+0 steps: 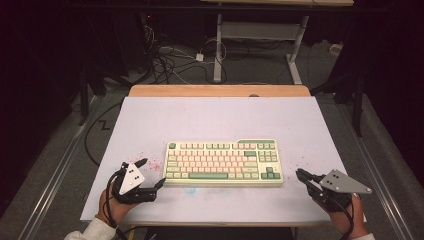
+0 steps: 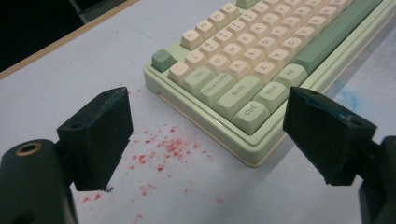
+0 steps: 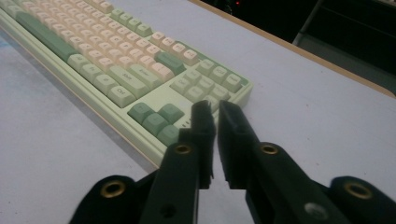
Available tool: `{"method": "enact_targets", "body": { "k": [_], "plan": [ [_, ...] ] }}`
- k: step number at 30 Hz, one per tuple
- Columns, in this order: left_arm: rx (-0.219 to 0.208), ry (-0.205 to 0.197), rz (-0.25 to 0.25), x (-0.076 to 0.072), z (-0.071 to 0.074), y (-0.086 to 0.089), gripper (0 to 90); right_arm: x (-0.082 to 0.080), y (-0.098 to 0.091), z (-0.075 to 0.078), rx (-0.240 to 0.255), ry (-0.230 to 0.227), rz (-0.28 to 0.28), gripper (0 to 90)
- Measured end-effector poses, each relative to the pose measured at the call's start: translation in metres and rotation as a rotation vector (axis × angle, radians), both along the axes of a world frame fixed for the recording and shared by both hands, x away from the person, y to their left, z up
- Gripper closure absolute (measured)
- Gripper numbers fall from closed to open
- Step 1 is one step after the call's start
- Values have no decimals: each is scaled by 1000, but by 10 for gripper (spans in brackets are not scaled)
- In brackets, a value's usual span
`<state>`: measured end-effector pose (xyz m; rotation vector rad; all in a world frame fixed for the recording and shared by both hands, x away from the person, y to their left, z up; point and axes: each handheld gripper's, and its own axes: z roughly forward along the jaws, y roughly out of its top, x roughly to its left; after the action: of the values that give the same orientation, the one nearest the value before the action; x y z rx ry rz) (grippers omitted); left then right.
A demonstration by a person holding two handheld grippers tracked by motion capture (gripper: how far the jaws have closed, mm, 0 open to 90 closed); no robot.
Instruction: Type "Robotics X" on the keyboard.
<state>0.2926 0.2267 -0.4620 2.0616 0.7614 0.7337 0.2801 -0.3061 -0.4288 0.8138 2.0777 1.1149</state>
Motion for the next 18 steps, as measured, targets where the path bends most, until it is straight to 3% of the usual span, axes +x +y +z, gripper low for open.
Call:
{"method": "enact_targets", "body": {
  "k": [3, 18],
  "plan": [
    [-14, 4, -2, 1, 2, 0, 154, 2, 4, 2, -9, -1, 17, 900],
    [-4, 23, -14, 10, 10, -9, 155, 8, 18, 2, -25, 11, 54, 900]
  ]
}}
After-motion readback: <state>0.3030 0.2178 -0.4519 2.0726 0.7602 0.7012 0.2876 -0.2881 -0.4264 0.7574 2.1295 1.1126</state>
